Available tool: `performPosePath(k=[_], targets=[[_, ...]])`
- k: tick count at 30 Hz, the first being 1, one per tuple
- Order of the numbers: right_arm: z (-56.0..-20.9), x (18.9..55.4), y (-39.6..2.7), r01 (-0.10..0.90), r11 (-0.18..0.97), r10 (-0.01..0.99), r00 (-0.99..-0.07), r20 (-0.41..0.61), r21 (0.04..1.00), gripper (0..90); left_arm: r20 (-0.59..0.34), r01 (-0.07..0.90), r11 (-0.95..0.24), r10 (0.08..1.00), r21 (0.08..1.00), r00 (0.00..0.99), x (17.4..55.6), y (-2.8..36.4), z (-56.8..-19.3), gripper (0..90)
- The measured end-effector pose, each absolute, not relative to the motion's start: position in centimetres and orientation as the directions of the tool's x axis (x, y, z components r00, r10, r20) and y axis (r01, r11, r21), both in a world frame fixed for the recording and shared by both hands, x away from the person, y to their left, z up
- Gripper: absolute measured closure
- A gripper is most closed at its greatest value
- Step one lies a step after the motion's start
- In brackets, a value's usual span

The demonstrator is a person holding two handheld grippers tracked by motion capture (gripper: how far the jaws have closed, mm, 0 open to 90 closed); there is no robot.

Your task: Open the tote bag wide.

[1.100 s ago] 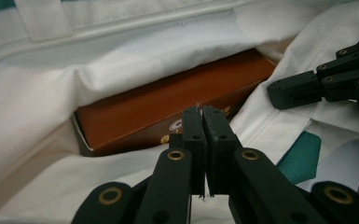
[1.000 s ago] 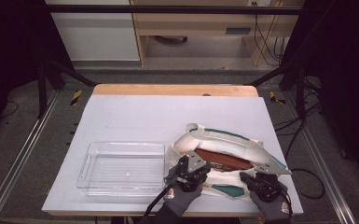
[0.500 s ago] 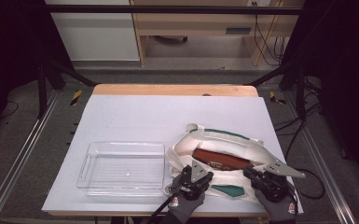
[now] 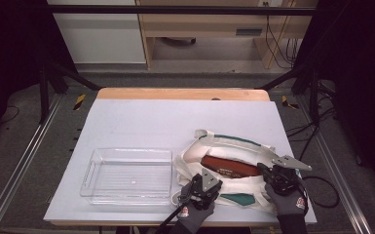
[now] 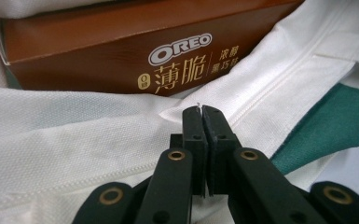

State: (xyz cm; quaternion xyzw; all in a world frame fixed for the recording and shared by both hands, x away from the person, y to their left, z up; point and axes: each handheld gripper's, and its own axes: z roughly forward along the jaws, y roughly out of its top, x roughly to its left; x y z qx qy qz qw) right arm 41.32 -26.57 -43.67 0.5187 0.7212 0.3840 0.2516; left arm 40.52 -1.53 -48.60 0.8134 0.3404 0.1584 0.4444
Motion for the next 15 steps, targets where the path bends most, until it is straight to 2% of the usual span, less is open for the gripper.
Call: performPosePath(k=[1, 3, 7, 15], targets=[[-43.6, 41.8, -27.0, 0.544, 0.154, 0.954, -0.300, 0.020, 0.825, 90.0, -0.043, 0.414, -0.377, 0.694, 0.829, 0.719, 40.5, -1.6, -48.6, 88.6], [-43.6, 42.0, -27.2, 0.545, 0.145, 0.957, -0.288, 0.022, 0.826, 90.0, -0.051, 0.421, -0.376, 0.693, 0.825, 0.719, 40.6, -1.6, -48.6, 88.8], [-44.6, 43.8, -28.0, 0.589, 0.148, 0.973, -0.230, -0.010, 0.794, 90.0, -0.057, 0.427, -0.377, 0.691, 0.822, 0.720, 40.7, -1.6, -48.7, 89.3], [-46.9, 45.1, -28.7, 0.622, 0.144, 0.975, -0.223, -0.002, 0.770, 90.0, -0.046, 0.422, -0.386, 0.691, 0.821, 0.722, 40.7, -1.7, -48.7, 89.5]])
